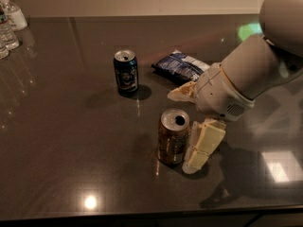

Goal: Move orange can near pepsi can

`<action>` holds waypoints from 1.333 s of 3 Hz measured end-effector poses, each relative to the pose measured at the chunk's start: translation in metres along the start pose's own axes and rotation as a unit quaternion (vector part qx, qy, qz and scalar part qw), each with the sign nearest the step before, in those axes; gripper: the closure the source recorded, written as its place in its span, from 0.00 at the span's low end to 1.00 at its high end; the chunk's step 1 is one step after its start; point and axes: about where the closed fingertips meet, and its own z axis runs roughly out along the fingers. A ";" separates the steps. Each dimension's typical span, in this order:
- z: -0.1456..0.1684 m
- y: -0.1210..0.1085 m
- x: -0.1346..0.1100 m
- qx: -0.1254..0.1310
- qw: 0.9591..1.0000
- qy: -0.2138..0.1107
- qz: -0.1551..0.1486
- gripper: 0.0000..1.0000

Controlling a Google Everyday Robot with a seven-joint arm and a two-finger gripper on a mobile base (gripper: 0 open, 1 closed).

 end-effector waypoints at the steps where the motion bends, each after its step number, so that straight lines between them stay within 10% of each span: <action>1: 0.001 0.004 -0.008 -0.008 1.000 -0.016 0.000 0.24; 4: -0.012 -0.019 -0.025 0.009 1.000 -0.018 -0.005 0.94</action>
Offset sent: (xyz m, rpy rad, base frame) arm -0.0068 0.0114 0.0120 0.0664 0.0312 0.0247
